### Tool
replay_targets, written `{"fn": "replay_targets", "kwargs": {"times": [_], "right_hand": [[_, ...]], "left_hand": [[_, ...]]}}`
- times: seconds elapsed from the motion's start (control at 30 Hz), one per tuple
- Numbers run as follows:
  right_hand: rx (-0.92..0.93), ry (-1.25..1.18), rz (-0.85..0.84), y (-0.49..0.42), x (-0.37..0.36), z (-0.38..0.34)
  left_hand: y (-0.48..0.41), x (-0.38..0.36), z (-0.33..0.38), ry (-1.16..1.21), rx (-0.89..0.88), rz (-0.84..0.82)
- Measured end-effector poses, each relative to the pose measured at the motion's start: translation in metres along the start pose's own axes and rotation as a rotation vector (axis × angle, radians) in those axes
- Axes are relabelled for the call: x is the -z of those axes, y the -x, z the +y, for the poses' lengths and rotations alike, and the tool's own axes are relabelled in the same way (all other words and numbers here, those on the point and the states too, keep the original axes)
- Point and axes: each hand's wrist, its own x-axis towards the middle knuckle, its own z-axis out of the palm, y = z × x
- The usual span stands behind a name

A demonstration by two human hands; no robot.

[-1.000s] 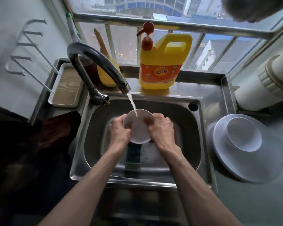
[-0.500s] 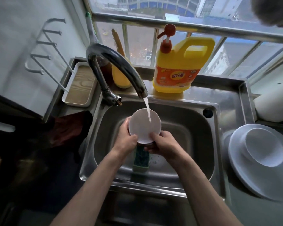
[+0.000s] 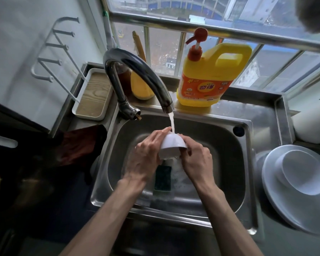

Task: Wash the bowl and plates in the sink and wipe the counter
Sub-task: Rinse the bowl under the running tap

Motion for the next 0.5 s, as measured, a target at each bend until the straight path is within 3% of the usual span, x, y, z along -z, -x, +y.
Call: {"fn": "replay_targets", "kwargs": {"times": [0.07,0.2,0.3,0.4,0.5], "right_hand": [[0.076,0.118,0.093,0.0,0.001,-0.001],[0.258,-0.01,0.153,0.004,-0.005,-0.011],[0.148,-0.068,0.195,0.006,-0.009,-0.007],[-0.007,-0.231,0.201,0.008,-0.011,0.002],[0.041,-0.039,0.209,0.011,-0.016,0.011]], "left_hand": [[-0.005,-0.002,0.005,-0.06,-0.013,0.006],[-0.013,-0.002,0.015,-0.214,-0.065,0.049],[-0.013,-0.002,0.012,-0.159,0.014,0.07],[-0.011,-0.001,0.005,0.082,0.251,0.004],[-0.003,-0.003,0.001,-0.073,0.222,-0.099]]}}
